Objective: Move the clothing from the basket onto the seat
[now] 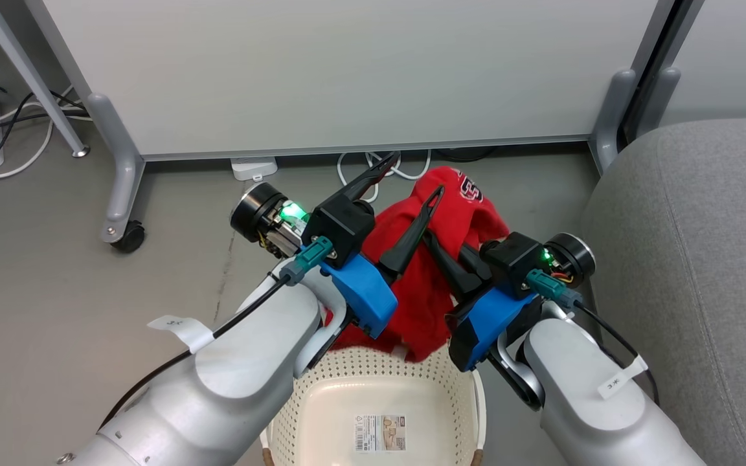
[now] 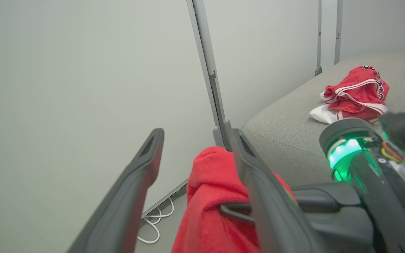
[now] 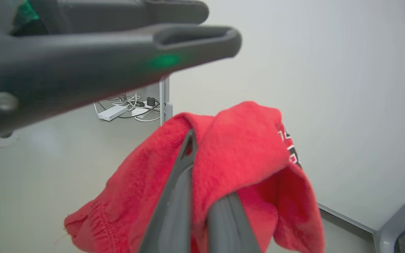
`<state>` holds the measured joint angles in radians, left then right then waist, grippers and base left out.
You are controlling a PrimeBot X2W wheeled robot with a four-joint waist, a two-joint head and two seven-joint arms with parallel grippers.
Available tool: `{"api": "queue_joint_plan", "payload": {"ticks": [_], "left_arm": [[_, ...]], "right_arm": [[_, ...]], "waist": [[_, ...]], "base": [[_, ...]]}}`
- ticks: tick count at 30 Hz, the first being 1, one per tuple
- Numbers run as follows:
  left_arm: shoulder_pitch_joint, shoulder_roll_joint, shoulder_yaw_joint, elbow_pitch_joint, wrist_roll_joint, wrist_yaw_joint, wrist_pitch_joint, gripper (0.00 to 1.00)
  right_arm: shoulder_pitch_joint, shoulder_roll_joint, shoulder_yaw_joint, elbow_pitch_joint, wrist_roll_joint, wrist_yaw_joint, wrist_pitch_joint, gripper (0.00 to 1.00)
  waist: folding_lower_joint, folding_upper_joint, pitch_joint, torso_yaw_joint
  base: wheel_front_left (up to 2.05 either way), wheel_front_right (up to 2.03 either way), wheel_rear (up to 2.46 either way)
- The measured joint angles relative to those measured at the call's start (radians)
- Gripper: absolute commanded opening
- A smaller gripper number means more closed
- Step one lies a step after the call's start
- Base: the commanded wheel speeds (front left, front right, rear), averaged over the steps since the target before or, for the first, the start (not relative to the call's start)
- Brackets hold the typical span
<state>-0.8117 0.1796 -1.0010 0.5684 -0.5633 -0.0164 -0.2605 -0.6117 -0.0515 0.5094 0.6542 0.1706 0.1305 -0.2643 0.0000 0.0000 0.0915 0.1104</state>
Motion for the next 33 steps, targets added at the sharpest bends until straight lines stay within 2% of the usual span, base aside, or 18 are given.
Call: {"api": "queue_joint_plan", "payload": {"ticks": [7, 14, 23, 33], "left_arm": [[0.007, 0.01, 0.01, -0.023, 0.009, 0.009, -0.001, 1.0], [0.025, 0.023, 0.008, -0.045, 0.02, 0.016, -0.001, 1.0], [0.027, 0.034, 0.007, -0.078, 0.049, 0.014, -0.001, 1.0], [0.026, 0.03, -0.007, -0.083, 0.063, -0.007, -0.001, 1.0]], "right_arm": [[0.003, 0.001, -0.053, -0.02, 0.001, 0.0, 0.0, 0.0], [0.015, -0.011, -0.13, -0.06, -0.018, 0.0, 0.0, 0.0], [0.046, -0.039, -0.207, -0.134, -0.032, 0.0, 0.0, 0.0], [0.097, -0.047, -0.318, -0.237, -0.038, 0.0, 0.0, 0.0]], "waist": [[0.0, 0.0, 0.022, -0.024], [0.0, 0.0, 0.052, -0.078], [0.0, 0.0, 0.099, -0.177], [0.0, 0.0, 0.143, -0.309]], "base": [[0.0, 0.0, 0.0], [0.0, 0.0, 0.0], [0.0, 0.0, 0.0], [0.0, 0.0, 0.0]]}}
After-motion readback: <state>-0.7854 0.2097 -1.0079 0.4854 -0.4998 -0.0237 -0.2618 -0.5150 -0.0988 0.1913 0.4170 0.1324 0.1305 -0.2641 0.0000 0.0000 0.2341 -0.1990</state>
